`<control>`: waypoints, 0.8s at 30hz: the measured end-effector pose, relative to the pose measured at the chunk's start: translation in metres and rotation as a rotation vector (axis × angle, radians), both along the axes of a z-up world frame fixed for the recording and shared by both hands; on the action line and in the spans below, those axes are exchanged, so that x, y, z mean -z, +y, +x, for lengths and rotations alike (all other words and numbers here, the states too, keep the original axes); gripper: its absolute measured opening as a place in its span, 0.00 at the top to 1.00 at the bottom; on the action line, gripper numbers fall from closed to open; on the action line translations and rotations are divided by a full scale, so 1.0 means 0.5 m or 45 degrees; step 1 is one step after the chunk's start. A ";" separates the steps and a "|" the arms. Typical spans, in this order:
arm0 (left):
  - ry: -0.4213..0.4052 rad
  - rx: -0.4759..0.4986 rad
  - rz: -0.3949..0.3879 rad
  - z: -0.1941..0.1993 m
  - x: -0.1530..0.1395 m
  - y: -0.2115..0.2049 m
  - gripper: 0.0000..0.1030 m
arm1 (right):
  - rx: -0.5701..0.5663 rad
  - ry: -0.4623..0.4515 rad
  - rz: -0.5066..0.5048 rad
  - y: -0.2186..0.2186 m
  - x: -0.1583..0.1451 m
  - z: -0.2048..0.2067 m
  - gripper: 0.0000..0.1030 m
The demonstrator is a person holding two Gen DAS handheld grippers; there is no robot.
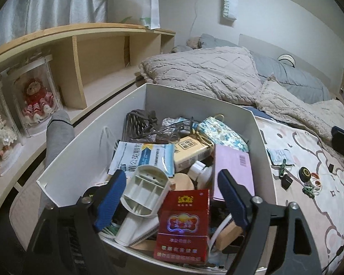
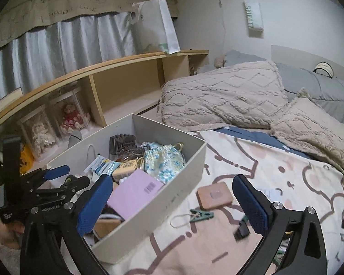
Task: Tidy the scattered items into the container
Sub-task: 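Withdraw both open tools from the box back toward the bed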
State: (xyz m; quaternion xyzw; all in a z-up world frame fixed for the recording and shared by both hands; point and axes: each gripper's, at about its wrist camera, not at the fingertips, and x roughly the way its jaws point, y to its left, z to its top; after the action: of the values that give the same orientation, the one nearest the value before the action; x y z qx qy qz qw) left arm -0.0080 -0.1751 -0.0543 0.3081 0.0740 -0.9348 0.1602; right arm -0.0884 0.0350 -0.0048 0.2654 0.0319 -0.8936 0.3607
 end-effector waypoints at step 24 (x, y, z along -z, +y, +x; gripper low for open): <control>0.051 0.132 -0.043 0.059 0.006 0.117 0.08 | 0.155 0.024 0.016 0.211 0.064 0.106 0.00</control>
State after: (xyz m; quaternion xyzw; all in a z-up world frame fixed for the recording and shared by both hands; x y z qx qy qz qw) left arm 0.0215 -0.1164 -0.0573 0.2902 0.0452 -0.9489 0.1152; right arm -0.0355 0.1405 -0.0369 0.2607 0.0246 -0.9161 0.3035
